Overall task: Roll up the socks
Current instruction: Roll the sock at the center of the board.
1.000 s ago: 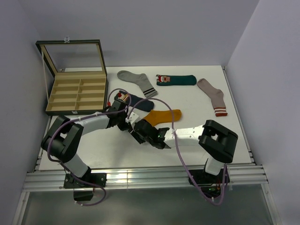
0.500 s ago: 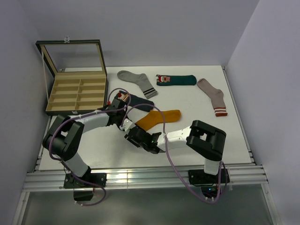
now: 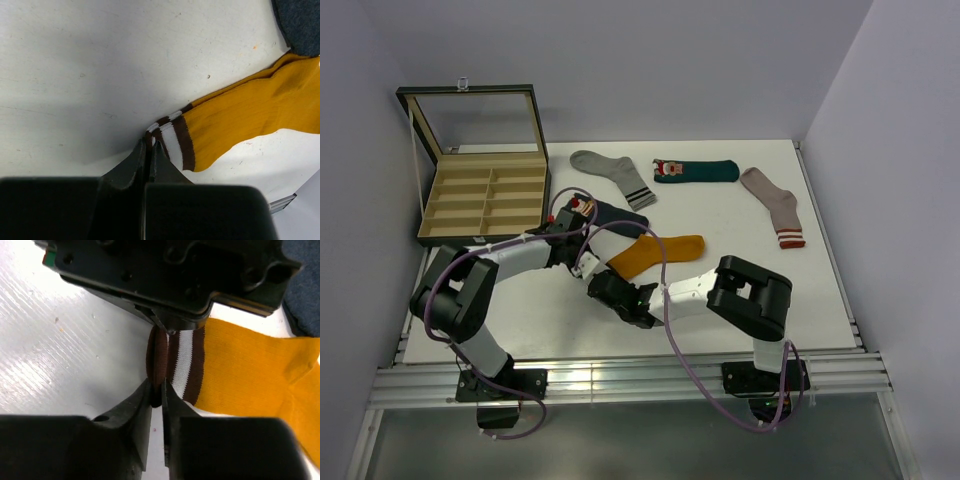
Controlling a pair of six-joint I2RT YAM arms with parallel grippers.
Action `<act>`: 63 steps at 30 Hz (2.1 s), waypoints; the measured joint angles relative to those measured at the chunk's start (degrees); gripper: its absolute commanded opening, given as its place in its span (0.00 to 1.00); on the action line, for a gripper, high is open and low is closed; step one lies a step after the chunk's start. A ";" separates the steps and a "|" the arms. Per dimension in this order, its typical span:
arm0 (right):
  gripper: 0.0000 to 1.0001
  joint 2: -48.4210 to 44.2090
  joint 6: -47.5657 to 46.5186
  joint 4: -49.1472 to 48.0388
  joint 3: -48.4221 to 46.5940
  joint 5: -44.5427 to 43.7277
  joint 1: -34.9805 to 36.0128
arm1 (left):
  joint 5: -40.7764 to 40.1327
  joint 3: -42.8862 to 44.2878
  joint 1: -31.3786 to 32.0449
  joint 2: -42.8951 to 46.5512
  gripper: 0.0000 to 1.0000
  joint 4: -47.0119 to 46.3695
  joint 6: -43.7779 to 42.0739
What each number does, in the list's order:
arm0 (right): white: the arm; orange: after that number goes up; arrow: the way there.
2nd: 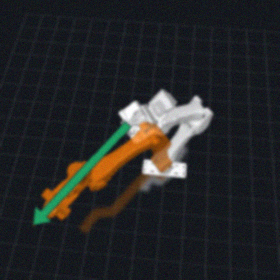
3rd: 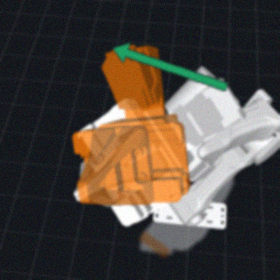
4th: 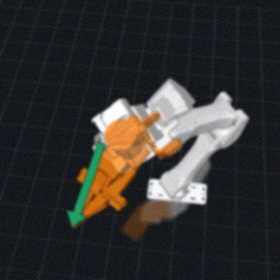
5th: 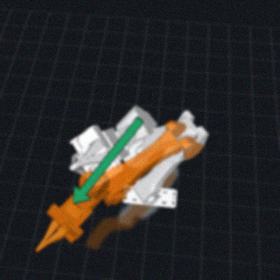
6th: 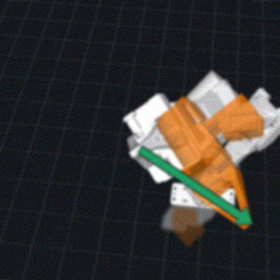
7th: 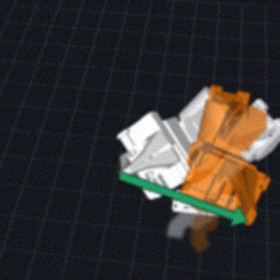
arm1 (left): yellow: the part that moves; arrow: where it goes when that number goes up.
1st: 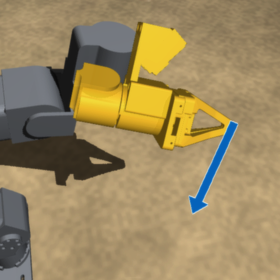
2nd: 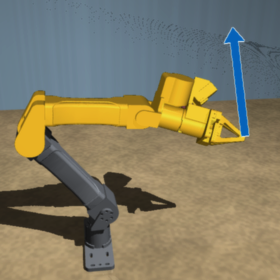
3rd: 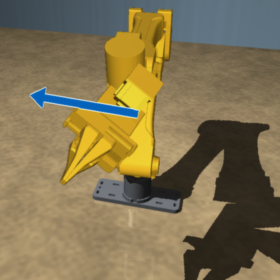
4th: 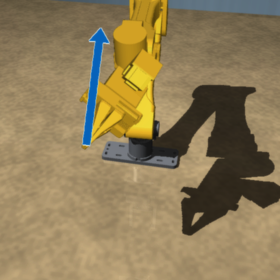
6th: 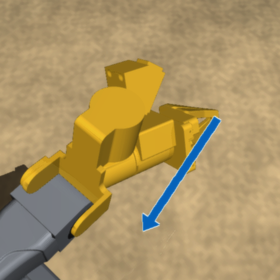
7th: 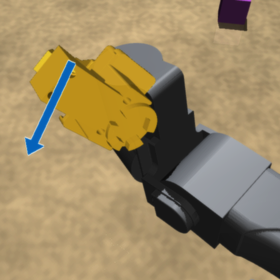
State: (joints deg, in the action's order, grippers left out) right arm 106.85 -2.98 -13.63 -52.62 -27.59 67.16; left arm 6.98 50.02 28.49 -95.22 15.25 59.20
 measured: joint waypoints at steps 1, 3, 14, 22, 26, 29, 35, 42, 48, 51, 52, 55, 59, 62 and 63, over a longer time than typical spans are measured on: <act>0.09 0.02 -0.07 0.00 0.00 0.00 0.00 | 0.17 0.04 -0.11 0.00 0.01 0.11 -0.02; 0.00 0.02 -0.07 0.00 0.00 0.00 0.00 | 0.46 0.13 -0.33 0.00 0.04 0.17 -0.02; 0.00 -1.20 1.42 1.88 0.00 4.94 -0.94 | 0.66 -0.57 -2.27 2.12 0.53 -0.37 1.38; 0.00 -4.70 8.41 4.33 0.15 19.10 -7.98 | -1.75 -5.92 -3.45 12.02 0.68 -3.87 4.72; 0.00 -5.79 12.83 3.91 0.59 28.37 -14.01 | -1.84 -10.78 -3.56 15.50 0.67 -7.69 6.69; 0.00 -5.79 16.33 3.39 0.90 35.26 -18.69 | -1.46 -13.18 -3.37 15.67 0.64 -9.77 7.65; 0.00 -4.70 22.84 1.51 1.64 47.52 -24.87 | -0.79 -14.69 -0.74 14.82 0.48 -13.49 8.20; 0.00 0.04 29.05 -1.55 1.68 57.92 -29.53 | -0.76 -14.69 0.50 12.76 0.26 -16.31 8.81; 0.00 2.56 32.96 -4.07 1.68 63.54 -32.04 | -0.76 -14.69 0.48 11.43 0.22 -16.35 8.74; 0.00 3.13 33.94 -4.79 1.68 64.98 -32.63 | -0.74 -14.69 0.48 10.27 0.22 -16.61 8.72; 0.00 3.19 34.12 -4.81 1.68 65.16 -32.70 | -0.74 -14.69 0.50 9.90 0.22 -16.74 8.72; 0.00 3.23 34.60 -4.81 1.68 65.24 -32.81 | -0.72 -14.69 0.50 8.59 0.18 -17.27 8.61; 0.00 3.56 35.52 -5.03 1.73 65.88 -33.38 | -0.76 -14.58 0.50 7.19 0.16 -17.57 8.02; 0.00 3.87 36.26 -5.75 2.03 66.62 -34.01 | -0.85 -14.01 0.50 6.34 0.14 -17.62 7.76; 0.00 3.91 36.44 -5.86 2.08 66.77 -34.12 | -0.83 -13.60 0.52 5.84 0.13 -17.64 7.67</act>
State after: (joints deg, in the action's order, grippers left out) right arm 110.76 33.45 -19.49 -50.54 39.18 33.04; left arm 6.15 36.42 29.02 -89.38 -2.39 66.87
